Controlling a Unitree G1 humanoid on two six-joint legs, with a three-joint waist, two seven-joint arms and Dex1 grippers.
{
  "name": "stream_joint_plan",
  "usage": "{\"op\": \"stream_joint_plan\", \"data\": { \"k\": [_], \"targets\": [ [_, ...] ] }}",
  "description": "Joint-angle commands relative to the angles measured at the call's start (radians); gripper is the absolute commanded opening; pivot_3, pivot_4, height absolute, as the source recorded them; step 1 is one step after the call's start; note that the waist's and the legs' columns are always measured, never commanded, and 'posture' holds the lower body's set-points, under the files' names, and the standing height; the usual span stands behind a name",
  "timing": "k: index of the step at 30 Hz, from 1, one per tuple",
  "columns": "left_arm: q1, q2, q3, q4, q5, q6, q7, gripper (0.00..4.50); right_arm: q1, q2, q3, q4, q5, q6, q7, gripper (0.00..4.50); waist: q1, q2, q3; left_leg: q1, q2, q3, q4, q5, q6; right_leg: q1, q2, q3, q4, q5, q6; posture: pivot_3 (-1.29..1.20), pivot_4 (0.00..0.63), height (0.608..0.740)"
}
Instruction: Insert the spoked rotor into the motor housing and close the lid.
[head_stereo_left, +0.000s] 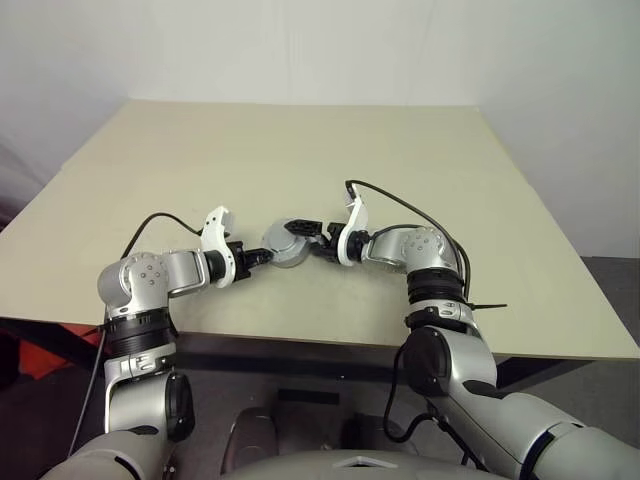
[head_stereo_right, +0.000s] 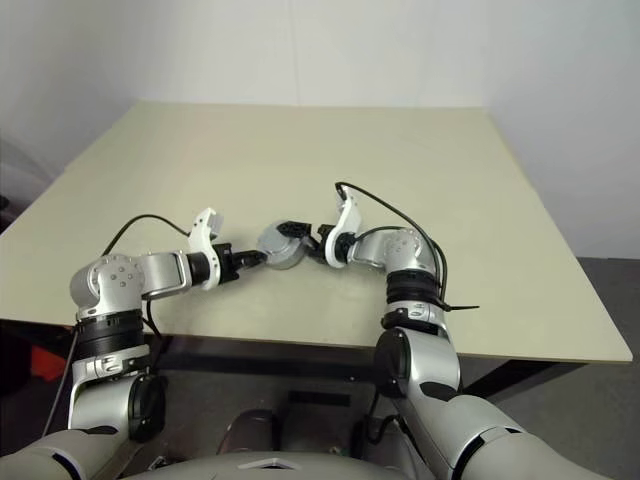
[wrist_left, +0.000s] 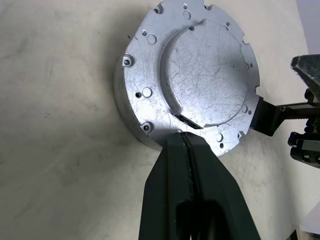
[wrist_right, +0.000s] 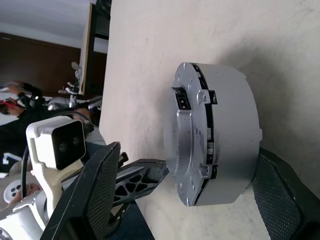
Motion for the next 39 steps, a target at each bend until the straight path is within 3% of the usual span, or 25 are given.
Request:
{"op": "stream_joint_plan", "data": {
  "k": [1, 15, 18, 23, 26, 33, 39],
  "targets": [
    [-0.002, 0.012, -0.003, -0.005, 0.011, -0.01, 0.001, 0.0, -0.029, 0.028, 0.01, -0.028, 0.048, 0.004, 0.009, 4.48, 0.0, 0.0, 0.0, 0.0, 0.0, 0.0, 0.0, 0.0, 0.0, 0.0, 0.0, 0.0, 0.0, 0.0, 0.0, 0.0, 0.0, 0.74],
    [-0.002, 0.024, -0.002, -0.012, 0.01, -0.01, 0.0, 0.0, -0.034, 0.042, 0.05, 0.06, 0.027, -0.095, 0.042, 4.48, -0.003, 0.0, 0.0, 0.0, 0.0, 0.0, 0.0, 0.0, 0.0, 0.0, 0.0, 0.0, 0.0, 0.0, 0.0, 0.0, 0.0, 0.74],
    [0.0, 0.028, 0.0, -0.016, 0.01, -0.009, 0.0, 0.0, -0.033, 0.035, 0.065, 0.069, 0.027, -0.109, 0.061, 3.88, -0.004, 0.0, 0.0, 0.0, 0.0, 0.0, 0.0, 0.0, 0.0, 0.0, 0.0, 0.0, 0.0, 0.0, 0.0, 0.0, 0.0, 0.74],
    [0.004, 0.022, 0.004, -0.02, 0.008, -0.012, 0.006, 0.0, -0.037, 0.03, 0.076, 0.077, 0.031, -0.115, 0.075, 3.88, -0.004, 0.0, 0.0, 0.0, 0.0, 0.0, 0.0, 0.0, 0.0, 0.0, 0.0, 0.0, 0.0, 0.0, 0.0, 0.0, 0.0, 0.74],
    [0.007, 0.023, 0.003, -0.021, 0.008, -0.014, 0.006, 0.0, -0.039, 0.029, 0.076, 0.082, 0.032, -0.119, 0.077, 3.36, -0.004, 0.0, 0.0, 0.0, 0.0, 0.0, 0.0, 0.0, 0.0, 0.0, 0.0, 0.0, 0.0, 0.0, 0.0, 0.0, 0.0, 0.74],
    [0.007, 0.027, 0.002, -0.021, 0.009, -0.016, 0.004, 0.0, -0.042, 0.028, 0.074, 0.082, 0.035, -0.124, 0.081, 1.1, -0.002, 0.0, 0.0, 0.0, 0.0, 0.0, 0.0, 0.0, 0.0, 0.0, 0.0, 0.0, 0.0, 0.0, -0.001, 0.0, 0.0, 0.74],
    [0.004, 0.027, -0.001, -0.019, 0.01, -0.016, 0.003, 0.0, -0.041, 0.027, 0.069, 0.086, 0.035, -0.131, 0.077, 1.09, -0.002, 0.0, 0.0, 0.0, 0.0, 0.0, 0.0, 0.0, 0.0, 0.0, 0.0, 0.0, 0.0, 0.0, -0.001, 0.0, 0.0, 0.74]
  ]
}}
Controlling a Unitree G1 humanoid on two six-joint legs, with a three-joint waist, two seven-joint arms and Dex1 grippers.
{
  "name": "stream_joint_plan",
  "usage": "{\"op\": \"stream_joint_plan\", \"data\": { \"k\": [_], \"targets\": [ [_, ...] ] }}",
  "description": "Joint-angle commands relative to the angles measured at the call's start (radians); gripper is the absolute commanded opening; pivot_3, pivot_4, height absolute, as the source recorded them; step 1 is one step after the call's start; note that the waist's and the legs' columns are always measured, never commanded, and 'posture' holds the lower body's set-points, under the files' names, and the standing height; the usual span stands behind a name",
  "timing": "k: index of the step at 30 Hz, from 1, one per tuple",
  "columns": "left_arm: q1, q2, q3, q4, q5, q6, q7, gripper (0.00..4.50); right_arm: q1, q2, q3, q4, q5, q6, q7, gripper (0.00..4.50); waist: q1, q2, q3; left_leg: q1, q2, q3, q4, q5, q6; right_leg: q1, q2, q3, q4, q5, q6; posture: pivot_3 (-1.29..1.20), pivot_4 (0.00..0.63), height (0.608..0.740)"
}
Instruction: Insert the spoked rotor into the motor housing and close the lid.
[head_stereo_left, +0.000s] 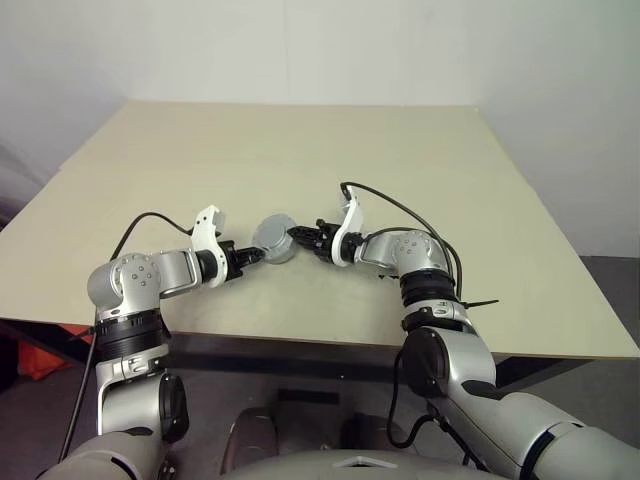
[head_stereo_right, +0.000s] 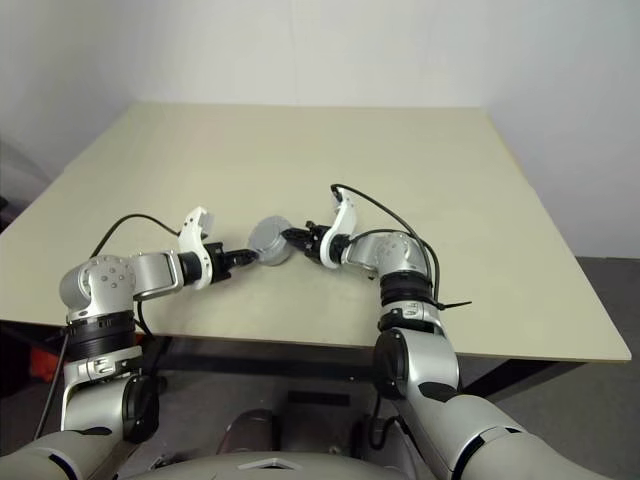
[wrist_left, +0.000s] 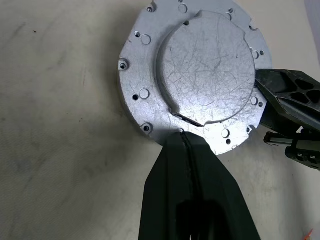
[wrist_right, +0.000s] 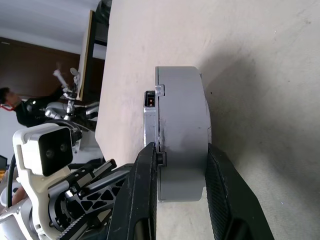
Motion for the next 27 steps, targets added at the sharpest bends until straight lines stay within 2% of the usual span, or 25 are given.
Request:
{"op": "stream_joint_plan", "data": {
  "k": [1, 11, 22, 27],
  "targets": [
    [-0.006, 0.001, -0.009, -0.01, 0.008, -0.008, 0.002, 0.0, -0.039, 0.027, 0.009, -0.002, 0.042, 0.003, 0.021, 1.09, 0.0, 0.0, 0.0, 0.0, 0.0, 0.0, 0.0, 0.0, 0.0, 0.0, 0.0, 0.0, 0.0, 0.0, 0.0, 0.0, 0.0, 0.74],
    [0.001, 0.0, 0.015, -0.079, -0.031, -0.107, -0.045, 0.0, -0.059, 0.023, -0.047, 0.058, 0.056, -0.045, -0.013, 1.09, -0.001, 0.0, 0.0, 0.0, 0.0, 0.0, 0.0, 0.0, 0.0, -0.001, 0.0, 0.0, 0.0, 0.0, 0.0, 0.0, 0.0, 0.74],
    [-0.006, -0.02, 0.134, -0.143, -0.169, -0.222, -0.061, 0.0, -0.174, -0.004, -0.252, 0.269, 0.168, -0.207, -0.095, 1.09, 0.002, 0.0, 0.0, -0.004, 0.0, 0.0, 0.0, 0.0, 0.0, -0.004, 0.0, 0.0, 0.0, 0.0, -0.001, 0.0, 0.0, 0.74],
    [0.011, -0.017, 0.135, -0.141, -0.185, -0.236, -0.037, 0.0, -0.23, -0.021, -0.3, 0.339, 0.203, -0.271, -0.101, 1.09, 0.002, 0.0, 0.0, -0.014, 0.0, 0.0, 0.003, 0.0, 0.0, -0.013, 0.0, 0.0, 0.004, 0.002, 0.002, 0.0, 0.0, 0.74]
  ]
}}
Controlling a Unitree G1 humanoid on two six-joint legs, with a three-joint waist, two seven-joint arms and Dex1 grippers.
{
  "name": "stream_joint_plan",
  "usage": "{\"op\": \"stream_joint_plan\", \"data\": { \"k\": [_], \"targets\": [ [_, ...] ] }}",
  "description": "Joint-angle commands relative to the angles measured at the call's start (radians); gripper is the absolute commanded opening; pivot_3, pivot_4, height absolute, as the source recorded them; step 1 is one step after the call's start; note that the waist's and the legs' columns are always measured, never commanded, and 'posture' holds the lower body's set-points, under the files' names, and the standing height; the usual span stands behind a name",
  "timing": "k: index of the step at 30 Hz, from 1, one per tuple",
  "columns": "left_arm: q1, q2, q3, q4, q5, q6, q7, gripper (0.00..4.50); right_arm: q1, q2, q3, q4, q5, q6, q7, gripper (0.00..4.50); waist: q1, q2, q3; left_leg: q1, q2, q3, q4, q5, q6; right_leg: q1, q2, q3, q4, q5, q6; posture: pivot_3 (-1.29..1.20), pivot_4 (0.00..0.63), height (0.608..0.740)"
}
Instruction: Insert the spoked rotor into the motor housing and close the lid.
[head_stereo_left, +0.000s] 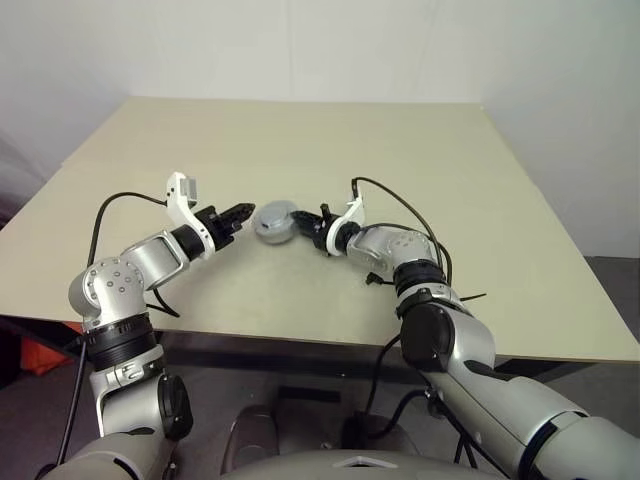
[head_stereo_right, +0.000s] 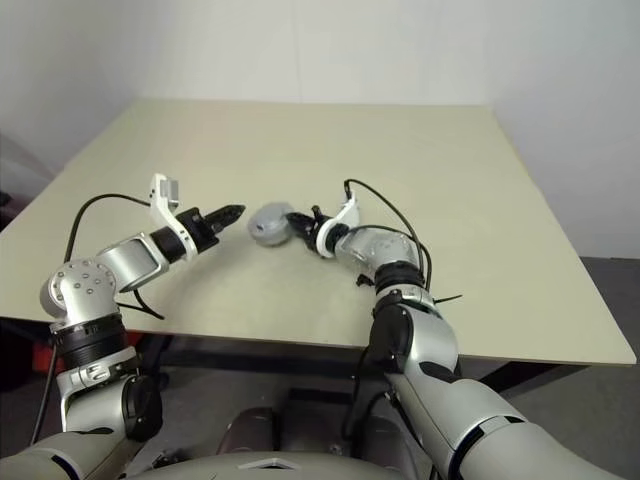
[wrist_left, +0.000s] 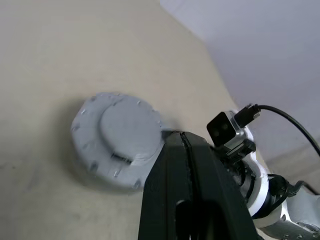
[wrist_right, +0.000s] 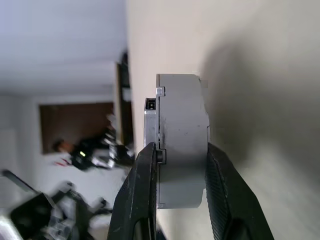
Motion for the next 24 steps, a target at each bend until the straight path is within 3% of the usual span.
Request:
{"op": "stream_joint_plan", "data": {
  "k": [1, 10, 14, 20, 23, 24],
  "targets": [
    [0.002, 0.003, 0.017, -0.034, -0.038, -0.026, 0.018, 0.0, -0.073, -0.011, -0.046, 0.012, 0.072, -0.049, 0.008, 1.09, 0.0, 0.0, 0.0, -0.002, 0.0, 0.0, 0.0, 0.0, 0.0, -0.002, 0.0, 0.0, 0.001, 0.0, 0.0, 0.0, 0.0, 0.74],
    [0.016, -0.025, 0.142, 0.012, -0.109, -0.074, 0.148, 0.0, -0.125, -0.038, -0.087, 0.025, 0.141, -0.044, 0.003, 1.09, -0.001, 0.0, 0.0, -0.005, 0.0, 0.0, 0.002, 0.0, 0.001, -0.005, 0.0, 0.0, 0.003, 0.0, 0.0, 0.0, 0.0, 0.74],
    [0.037, -0.016, 0.181, 0.018, -0.142, -0.11, 0.17, 0.85, -0.133, -0.054, -0.094, 0.027, 0.157, -0.047, -0.009, 1.09, 0.0, 0.0, 0.0, -0.005, 0.0, 0.0, 0.002, 0.0, 0.001, -0.005, 0.0, 0.0, 0.003, 0.0, 0.0, 0.0, 0.0, 0.74],
    [0.022, -0.03, 0.193, 0.035, -0.216, -0.122, 0.208, 2.93, -0.139, -0.053, -0.09, 0.003, 0.189, 0.002, -0.025, 1.09, 0.002, 0.0, 0.0, -0.005, 0.0, 0.0, 0.003, 0.0, 0.001, -0.005, 0.0, 0.0, 0.004, 0.0, 0.0, 0.0, 0.0, 0.74],
    [-0.011, -0.061, 0.226, 0.085, -0.357, -0.067, 0.279, 3.88, -0.129, -0.055, -0.076, -0.01, 0.186, 0.032, -0.024, 1.09, 0.004, 0.0, 0.0, -0.005, 0.0, 0.0, 0.004, 0.0, 0.0, -0.005, 0.0, 0.0, 0.005, 0.0, 0.0, 0.0, 0.0, 0.74],
    [-0.016, -0.066, 0.232, 0.094, -0.397, -0.056, 0.303, 3.88, -0.127, -0.055, -0.073, -0.013, 0.187, 0.04, -0.024, 1.09, 0.004, 0.0, 0.0, -0.005, 0.0, 0.0, 0.005, 0.0, 0.0, -0.005, 0.0, 0.0, 0.005, 0.0, 0.0, 0.0, 0.0, 0.74]
  ]
}}
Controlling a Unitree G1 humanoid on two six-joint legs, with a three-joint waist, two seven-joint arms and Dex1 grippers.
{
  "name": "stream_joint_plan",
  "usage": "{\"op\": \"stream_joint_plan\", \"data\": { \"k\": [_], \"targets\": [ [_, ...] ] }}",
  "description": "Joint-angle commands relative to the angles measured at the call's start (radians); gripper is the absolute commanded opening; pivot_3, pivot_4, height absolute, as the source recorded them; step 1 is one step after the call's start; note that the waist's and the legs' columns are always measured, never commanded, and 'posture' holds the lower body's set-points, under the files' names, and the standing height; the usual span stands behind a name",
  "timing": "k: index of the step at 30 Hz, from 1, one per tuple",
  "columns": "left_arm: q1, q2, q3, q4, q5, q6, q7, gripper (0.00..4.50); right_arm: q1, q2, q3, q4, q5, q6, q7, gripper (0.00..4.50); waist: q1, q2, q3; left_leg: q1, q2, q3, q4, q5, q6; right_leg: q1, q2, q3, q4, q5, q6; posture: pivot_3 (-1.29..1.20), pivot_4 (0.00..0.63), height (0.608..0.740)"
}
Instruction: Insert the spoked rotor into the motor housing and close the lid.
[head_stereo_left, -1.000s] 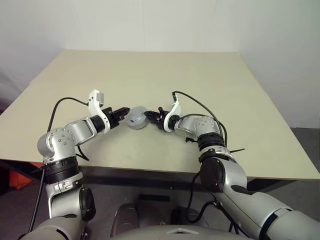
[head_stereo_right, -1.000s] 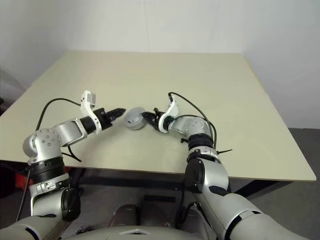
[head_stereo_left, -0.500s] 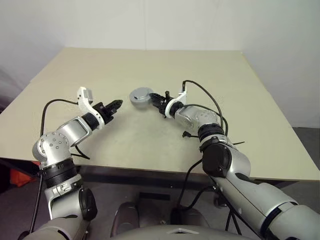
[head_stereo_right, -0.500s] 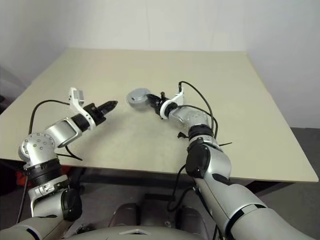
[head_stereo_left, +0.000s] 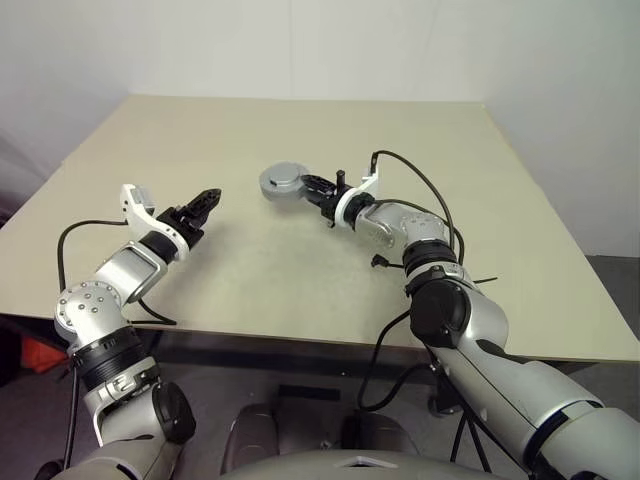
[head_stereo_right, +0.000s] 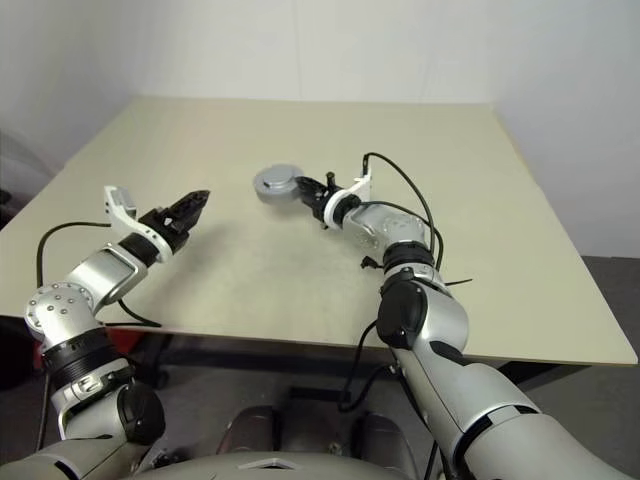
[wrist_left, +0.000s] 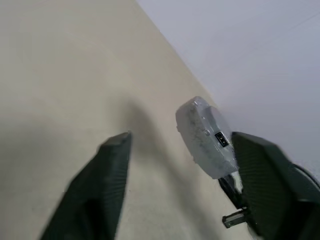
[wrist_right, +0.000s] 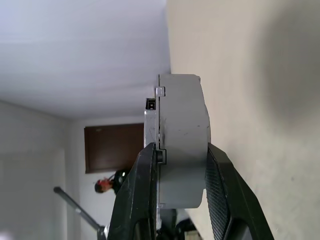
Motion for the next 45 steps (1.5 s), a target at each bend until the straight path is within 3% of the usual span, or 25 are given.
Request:
{"op": "stream_joint_plan", "data": {
  "k": [1, 19, 45],
  "targets": [
    [-0.038, -0.008, 0.017, 0.021, -0.166, 0.042, 0.066, 3.88, -0.045, 0.001, 0.004, -0.081, 0.056, 0.046, 0.017, 1.09, 0.001, 0.0, 0.0, 0.0, 0.0, 0.0, 0.001, 0.0, 0.0, 0.0, 0.0, 0.0, 0.0, 0.0, 0.0, 0.0, 0.0, 0.74],
    [-0.025, 0.027, -0.103, 0.093, -0.354, -0.019, 0.067, 3.88, 0.02, 0.058, 0.041, -0.275, 0.12, 0.269, -0.024, 1.09, 0.005, 0.0, 0.0, 0.0, 0.0, 0.0, 0.002, 0.0, 0.0, 0.0, 0.0, 0.0, 0.002, 0.001, 0.002, 0.0, 0.0, 0.74],
    [-0.063, 0.051, -0.208, 0.216, -0.338, -0.099, -0.013, 3.88, 0.073, 0.079, 0.071, -0.377, 0.166, 0.329, -0.032, 1.09, 0.008, 0.0, 0.0, 0.0, 0.0, 0.0, 0.004, 0.0, -0.001, 0.0, 0.0, 0.0, 0.003, 0.001, 0.003, 0.0, 0.0, 0.74]
  ]
}}
